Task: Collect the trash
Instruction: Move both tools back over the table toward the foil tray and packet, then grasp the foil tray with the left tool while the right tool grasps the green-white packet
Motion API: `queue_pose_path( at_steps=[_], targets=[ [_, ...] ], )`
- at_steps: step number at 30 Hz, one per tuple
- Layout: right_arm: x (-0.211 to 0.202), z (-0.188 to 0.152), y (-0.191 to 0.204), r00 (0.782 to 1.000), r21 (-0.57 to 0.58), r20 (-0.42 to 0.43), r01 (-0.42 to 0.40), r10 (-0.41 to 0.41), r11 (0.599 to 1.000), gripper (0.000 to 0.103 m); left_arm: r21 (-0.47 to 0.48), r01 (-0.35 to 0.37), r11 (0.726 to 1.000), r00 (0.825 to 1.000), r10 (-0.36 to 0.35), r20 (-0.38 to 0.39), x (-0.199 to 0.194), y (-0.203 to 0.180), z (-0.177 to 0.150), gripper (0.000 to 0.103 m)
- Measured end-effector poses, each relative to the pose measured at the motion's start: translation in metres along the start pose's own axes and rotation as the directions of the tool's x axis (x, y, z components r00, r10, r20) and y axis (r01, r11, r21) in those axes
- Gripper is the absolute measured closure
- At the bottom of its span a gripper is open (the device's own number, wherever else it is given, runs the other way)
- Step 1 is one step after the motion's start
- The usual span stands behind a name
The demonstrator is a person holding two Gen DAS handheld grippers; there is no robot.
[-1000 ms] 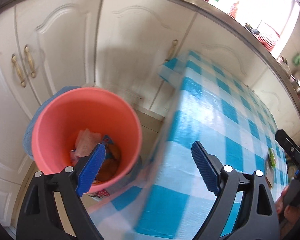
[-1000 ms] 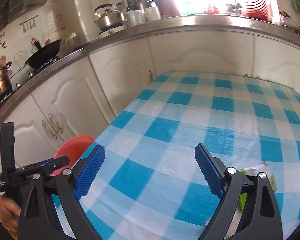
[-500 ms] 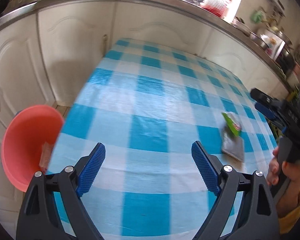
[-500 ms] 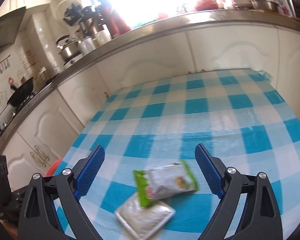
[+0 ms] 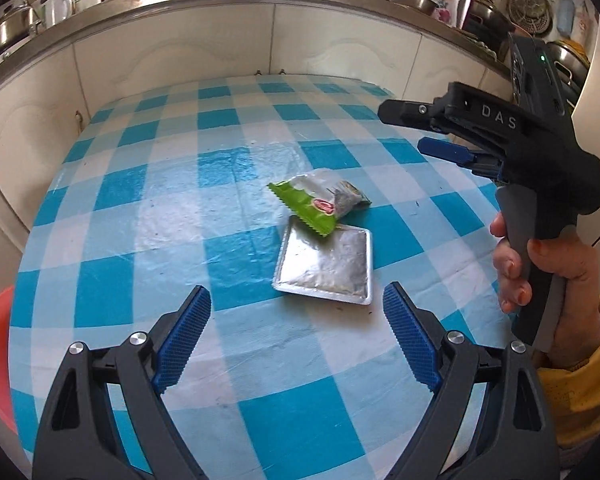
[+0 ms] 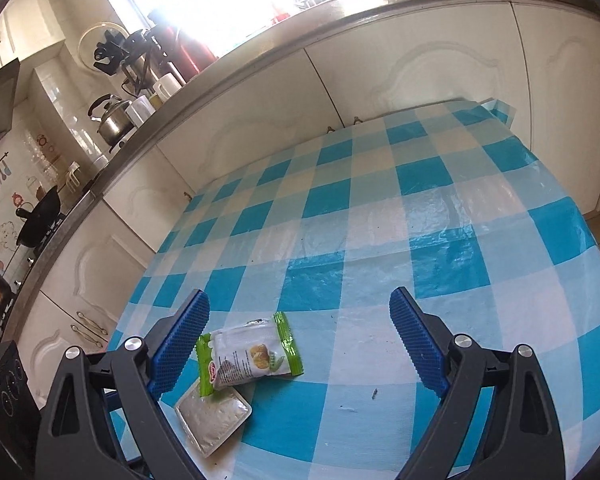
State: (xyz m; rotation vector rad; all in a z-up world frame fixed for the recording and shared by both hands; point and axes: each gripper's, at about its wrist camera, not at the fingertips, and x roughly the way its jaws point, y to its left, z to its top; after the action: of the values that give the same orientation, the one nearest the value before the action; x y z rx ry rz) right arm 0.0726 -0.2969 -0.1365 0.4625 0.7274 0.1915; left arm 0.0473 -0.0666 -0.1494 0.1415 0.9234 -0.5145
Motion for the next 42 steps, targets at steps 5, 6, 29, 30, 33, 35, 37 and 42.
queue_pose_path(
  at_steps=[5,6,29,30,33,35,37,42],
  targets=[
    [-0.003,0.003,-0.010,1.000,0.025,-0.003,-0.028,0.028,0.999,0.012,0.065,-0.012,0.998,0.999,0.015,-0.041,0.023,-0.016,0.007,0.015],
    [-0.003,0.003,-0.011,0.999,0.028,-0.006,-0.036,0.037,0.999,0.012,0.070,-0.016,0.997,0.999,0.019,-0.044,0.026,-0.017,0.009,0.015],
    [0.010,-0.004,0.022,0.999,-0.164,-0.030,0.031,-0.037,0.986,0.012,0.085,-0.074,0.994,0.996,0.078,-0.035,0.053,-0.024,0.023,0.029],
    [0.011,-0.005,0.023,0.999,-0.172,-0.029,0.036,-0.042,0.984,0.012,0.083,-0.076,0.994,0.996,0.079,-0.032,0.053,-0.024,0.024,0.033],
    [0.012,-0.005,0.025,0.998,-0.188,-0.026,0.050,-0.056,0.981,0.012,0.075,-0.082,0.994,0.996,0.084,-0.025,0.053,-0.023,0.025,0.039],
    [0.013,-0.005,0.026,0.998,-0.193,-0.026,0.052,-0.058,0.980,0.012,0.074,-0.083,0.994,0.996,0.085,-0.023,0.054,-0.023,0.025,0.039],
    [0.013,-0.006,0.027,0.998,-0.198,-0.030,0.052,-0.059,0.979,0.012,0.072,-0.084,0.994,0.996,0.086,-0.021,0.054,-0.023,0.025,0.039],
    [0.016,-0.008,0.030,0.997,-0.213,-0.036,0.057,-0.067,0.975,0.012,0.060,-0.091,0.994,0.996,0.092,-0.018,0.054,-0.022,0.024,0.039]
  ],
)
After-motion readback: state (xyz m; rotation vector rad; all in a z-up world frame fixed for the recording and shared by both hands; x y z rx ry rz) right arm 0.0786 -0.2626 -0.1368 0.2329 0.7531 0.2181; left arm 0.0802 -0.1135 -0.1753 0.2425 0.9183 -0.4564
